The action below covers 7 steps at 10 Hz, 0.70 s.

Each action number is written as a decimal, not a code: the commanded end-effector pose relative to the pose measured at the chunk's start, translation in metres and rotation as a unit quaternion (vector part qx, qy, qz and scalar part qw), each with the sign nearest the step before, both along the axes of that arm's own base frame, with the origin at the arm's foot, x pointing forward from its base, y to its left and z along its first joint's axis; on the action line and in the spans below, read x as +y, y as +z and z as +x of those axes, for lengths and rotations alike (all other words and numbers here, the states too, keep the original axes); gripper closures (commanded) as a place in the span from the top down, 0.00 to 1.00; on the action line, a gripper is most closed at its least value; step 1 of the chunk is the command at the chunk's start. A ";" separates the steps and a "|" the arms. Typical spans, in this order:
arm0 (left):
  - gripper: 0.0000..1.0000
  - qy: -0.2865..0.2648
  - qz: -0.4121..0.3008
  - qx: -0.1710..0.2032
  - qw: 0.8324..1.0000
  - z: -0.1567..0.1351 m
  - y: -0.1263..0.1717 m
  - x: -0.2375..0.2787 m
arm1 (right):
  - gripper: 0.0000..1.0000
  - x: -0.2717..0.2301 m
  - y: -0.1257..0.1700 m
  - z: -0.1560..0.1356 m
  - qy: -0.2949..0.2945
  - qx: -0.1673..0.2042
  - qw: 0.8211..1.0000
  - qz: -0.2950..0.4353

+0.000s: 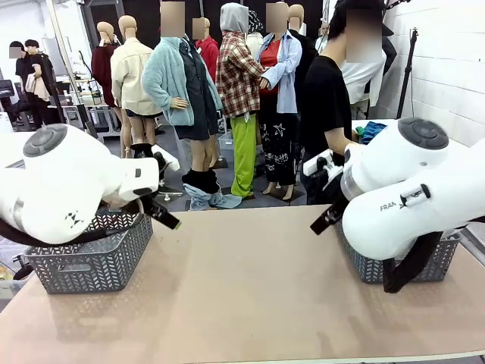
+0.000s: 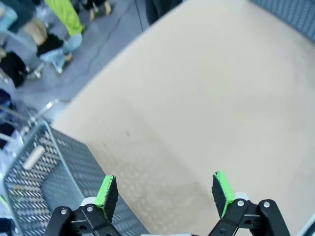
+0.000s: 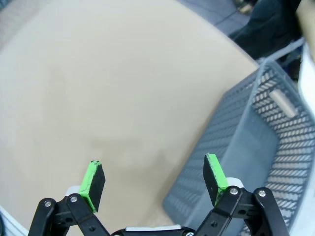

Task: Sort the tops and bottoms.
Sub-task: Lift clothes from the center of the table with your left hand.

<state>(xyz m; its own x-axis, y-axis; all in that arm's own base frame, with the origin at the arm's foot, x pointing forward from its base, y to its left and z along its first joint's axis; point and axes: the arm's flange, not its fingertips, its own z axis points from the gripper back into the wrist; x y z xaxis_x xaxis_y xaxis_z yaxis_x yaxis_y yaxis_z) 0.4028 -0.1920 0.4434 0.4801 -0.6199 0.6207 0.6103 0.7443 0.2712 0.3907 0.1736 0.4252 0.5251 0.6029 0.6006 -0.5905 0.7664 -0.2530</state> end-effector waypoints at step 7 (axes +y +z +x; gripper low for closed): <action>1.00 0.254 -0.097 -0.122 0.954 -0.031 0.118 0.191 | 1.00 -0.195 0.090 -0.045 -0.280 -0.170 0.939 0.108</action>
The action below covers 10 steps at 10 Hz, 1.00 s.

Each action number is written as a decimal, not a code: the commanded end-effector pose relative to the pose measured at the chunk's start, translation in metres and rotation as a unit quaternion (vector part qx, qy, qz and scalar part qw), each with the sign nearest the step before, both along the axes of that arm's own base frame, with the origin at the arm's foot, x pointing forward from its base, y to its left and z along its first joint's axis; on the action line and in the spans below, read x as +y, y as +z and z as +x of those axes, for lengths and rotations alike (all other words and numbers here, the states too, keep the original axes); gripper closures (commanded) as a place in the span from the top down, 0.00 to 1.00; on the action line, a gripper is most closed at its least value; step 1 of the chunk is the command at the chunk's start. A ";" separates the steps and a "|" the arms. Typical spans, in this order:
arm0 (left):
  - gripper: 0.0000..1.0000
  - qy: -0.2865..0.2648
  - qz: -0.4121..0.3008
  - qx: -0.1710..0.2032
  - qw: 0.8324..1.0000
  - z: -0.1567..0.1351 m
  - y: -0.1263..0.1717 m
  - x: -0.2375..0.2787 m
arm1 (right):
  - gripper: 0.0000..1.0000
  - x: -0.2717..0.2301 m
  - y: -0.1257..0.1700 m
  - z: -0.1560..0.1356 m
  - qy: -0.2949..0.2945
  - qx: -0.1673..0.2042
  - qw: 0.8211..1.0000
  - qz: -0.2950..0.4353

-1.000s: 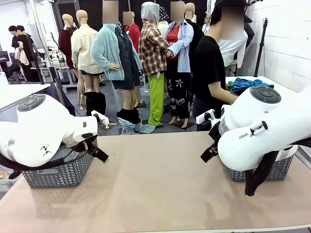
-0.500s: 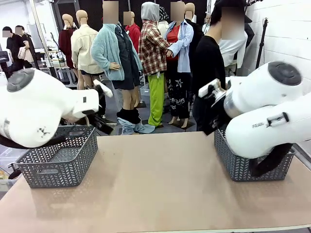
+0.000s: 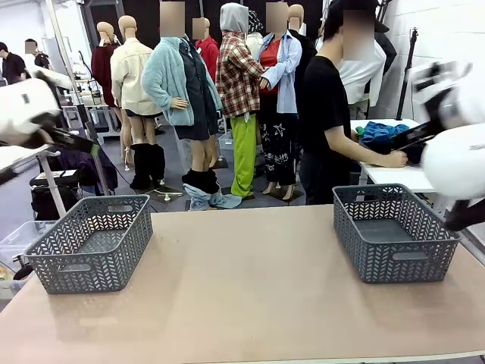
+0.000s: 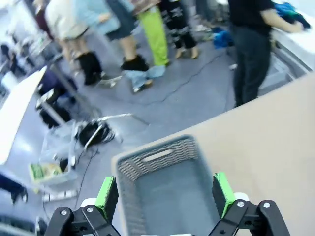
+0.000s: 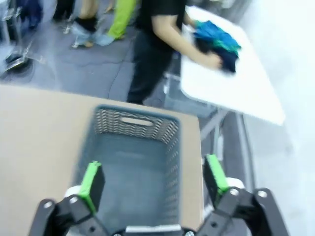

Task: Sort the tops and bottoms.
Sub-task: Lift clothes from the center of the table with your left hand.

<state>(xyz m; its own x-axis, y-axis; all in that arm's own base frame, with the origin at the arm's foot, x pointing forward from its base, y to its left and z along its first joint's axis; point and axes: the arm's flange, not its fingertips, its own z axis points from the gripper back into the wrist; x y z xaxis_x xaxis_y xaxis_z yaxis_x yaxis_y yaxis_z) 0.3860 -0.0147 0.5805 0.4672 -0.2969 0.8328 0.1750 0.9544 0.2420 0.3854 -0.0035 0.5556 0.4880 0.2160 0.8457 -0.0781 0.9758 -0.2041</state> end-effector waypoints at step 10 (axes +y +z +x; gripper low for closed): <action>1.00 0.233 -0.122 0.169 0.950 -0.020 -0.094 0.165 | 1.00 -0.126 -0.145 -0.014 -0.126 0.056 0.978 0.157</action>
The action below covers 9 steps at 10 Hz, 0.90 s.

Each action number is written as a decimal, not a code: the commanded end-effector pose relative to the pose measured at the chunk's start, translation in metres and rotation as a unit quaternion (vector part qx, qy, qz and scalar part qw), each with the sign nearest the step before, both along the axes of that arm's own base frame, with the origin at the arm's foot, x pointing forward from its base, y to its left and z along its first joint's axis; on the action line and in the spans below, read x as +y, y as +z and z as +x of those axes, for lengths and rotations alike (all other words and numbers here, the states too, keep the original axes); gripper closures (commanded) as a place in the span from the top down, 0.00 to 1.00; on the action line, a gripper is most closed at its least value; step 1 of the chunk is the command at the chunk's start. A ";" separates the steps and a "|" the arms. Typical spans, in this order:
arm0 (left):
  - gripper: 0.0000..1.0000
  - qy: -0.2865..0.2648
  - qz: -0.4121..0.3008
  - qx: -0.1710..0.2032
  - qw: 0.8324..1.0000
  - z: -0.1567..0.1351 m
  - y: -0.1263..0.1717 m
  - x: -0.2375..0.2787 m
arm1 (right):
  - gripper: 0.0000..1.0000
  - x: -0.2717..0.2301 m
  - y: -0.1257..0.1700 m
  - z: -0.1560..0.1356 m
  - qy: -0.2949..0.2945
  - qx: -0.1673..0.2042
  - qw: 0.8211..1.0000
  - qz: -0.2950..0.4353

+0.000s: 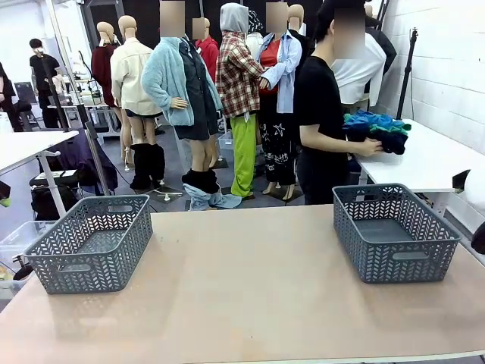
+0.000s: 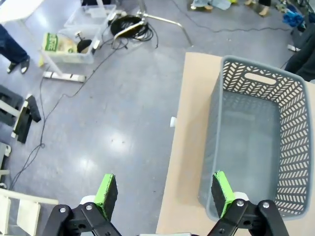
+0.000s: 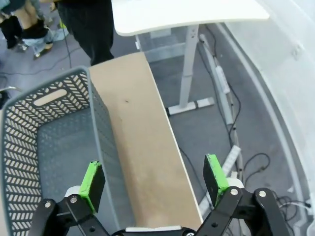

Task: Sort the tops and bottoms.
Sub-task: Lift clothes from the center of the table with your left hand.

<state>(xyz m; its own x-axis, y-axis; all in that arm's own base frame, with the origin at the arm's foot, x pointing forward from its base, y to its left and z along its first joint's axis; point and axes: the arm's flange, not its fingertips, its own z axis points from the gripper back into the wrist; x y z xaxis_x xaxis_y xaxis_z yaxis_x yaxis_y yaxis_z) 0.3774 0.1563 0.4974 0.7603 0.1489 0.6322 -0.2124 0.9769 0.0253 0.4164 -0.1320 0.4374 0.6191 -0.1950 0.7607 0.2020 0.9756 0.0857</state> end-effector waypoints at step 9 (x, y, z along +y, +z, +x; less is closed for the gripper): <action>1.00 0.000 0.000 0.000 1.000 0.000 0.000 0.000 | 1.00 -0.001 0.001 -0.001 -0.002 0.007 1.000 -0.007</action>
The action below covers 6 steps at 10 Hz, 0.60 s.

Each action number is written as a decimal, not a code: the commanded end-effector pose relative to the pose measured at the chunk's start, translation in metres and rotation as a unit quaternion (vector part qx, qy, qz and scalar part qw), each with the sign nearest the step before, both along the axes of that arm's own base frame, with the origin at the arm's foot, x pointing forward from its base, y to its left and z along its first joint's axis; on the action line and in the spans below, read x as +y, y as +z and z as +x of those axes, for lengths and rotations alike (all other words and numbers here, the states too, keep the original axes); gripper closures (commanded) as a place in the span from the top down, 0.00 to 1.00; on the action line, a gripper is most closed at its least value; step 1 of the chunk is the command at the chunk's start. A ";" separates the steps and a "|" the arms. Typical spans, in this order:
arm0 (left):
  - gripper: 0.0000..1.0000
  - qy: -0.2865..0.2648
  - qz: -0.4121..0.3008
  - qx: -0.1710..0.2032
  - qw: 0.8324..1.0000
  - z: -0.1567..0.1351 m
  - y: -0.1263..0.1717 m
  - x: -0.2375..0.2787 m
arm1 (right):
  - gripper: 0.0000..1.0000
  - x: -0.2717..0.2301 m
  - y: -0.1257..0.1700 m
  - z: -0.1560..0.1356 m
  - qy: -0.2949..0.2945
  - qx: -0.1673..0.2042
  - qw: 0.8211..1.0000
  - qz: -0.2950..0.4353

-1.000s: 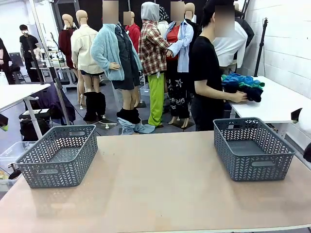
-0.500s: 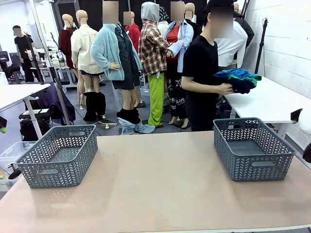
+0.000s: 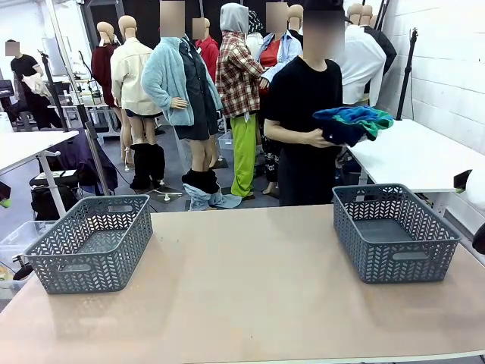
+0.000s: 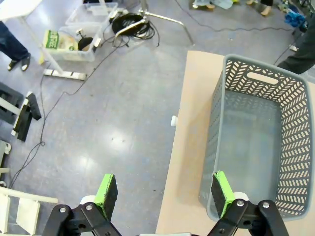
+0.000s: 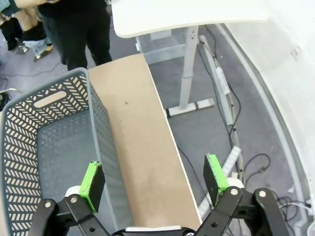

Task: Sort the tops and bottoms.
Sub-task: Lift clothes from the center of the table with your left hand.

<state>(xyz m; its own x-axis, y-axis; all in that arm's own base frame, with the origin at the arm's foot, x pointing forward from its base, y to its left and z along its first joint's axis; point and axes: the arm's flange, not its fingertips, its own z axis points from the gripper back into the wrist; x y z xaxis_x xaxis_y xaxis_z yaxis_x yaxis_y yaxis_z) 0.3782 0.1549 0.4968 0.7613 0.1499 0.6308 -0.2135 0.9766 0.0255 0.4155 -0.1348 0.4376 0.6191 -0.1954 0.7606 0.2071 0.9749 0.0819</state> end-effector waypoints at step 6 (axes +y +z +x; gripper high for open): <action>1.00 -0.001 0.000 -0.001 1.000 -0.001 0.001 0.001 | 1.00 0.002 0.001 0.000 0.000 0.006 1.000 -0.005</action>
<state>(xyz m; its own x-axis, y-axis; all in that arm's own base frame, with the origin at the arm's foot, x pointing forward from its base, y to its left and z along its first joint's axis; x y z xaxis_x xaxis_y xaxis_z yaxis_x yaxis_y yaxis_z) 0.3782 0.1549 0.4968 0.7613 0.1499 0.6308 -0.2135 0.9766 0.0255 0.4156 -0.1342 0.4378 0.6193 -0.1940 0.7608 0.2061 0.9752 0.0809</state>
